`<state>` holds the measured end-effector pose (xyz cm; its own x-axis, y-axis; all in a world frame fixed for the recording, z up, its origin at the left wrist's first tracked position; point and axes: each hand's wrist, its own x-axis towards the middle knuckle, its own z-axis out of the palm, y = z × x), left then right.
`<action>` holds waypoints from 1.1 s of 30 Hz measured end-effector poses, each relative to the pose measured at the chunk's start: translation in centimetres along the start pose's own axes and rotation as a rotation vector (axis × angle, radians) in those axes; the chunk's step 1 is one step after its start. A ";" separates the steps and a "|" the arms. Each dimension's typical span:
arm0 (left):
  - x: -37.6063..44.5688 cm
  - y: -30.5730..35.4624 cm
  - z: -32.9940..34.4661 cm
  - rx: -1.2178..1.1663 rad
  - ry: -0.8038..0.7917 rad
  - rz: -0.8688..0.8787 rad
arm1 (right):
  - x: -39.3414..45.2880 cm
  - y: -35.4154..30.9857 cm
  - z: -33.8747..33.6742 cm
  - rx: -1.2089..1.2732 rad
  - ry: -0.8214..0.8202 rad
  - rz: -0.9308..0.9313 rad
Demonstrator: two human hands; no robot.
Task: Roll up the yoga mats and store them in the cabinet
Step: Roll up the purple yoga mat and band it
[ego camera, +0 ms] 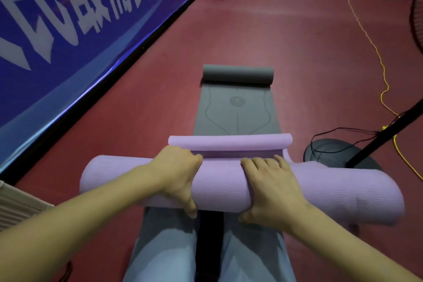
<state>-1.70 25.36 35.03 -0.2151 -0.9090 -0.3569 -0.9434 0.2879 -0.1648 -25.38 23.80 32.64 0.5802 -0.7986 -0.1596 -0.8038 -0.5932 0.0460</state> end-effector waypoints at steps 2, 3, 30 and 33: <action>0.0 0.2 0.3 -0.014 0.011 -0.011 | 0.2 0.0 -0.5 -0.005 -0.017 -0.013; -0.1 0.4 1.0 -0.041 0.026 -0.017 | 0.5 0.2 -1.0 0.004 -0.045 -0.027; 4.8 -2.7 -0.1 -0.328 -0.148 -0.078 | 5.2 1.2 -0.9 -0.037 -0.089 -0.049; 4.3 -2.3 1.5 -0.360 -0.076 -0.101 | 7.2 2.2 -2.2 0.022 -0.173 -0.035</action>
<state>-0.04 21.22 32.49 -0.1096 -0.8986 -0.4248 -0.9901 0.0611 0.1262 -22.67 16.57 33.73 0.5783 -0.7468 -0.3285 -0.7871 -0.6166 0.0161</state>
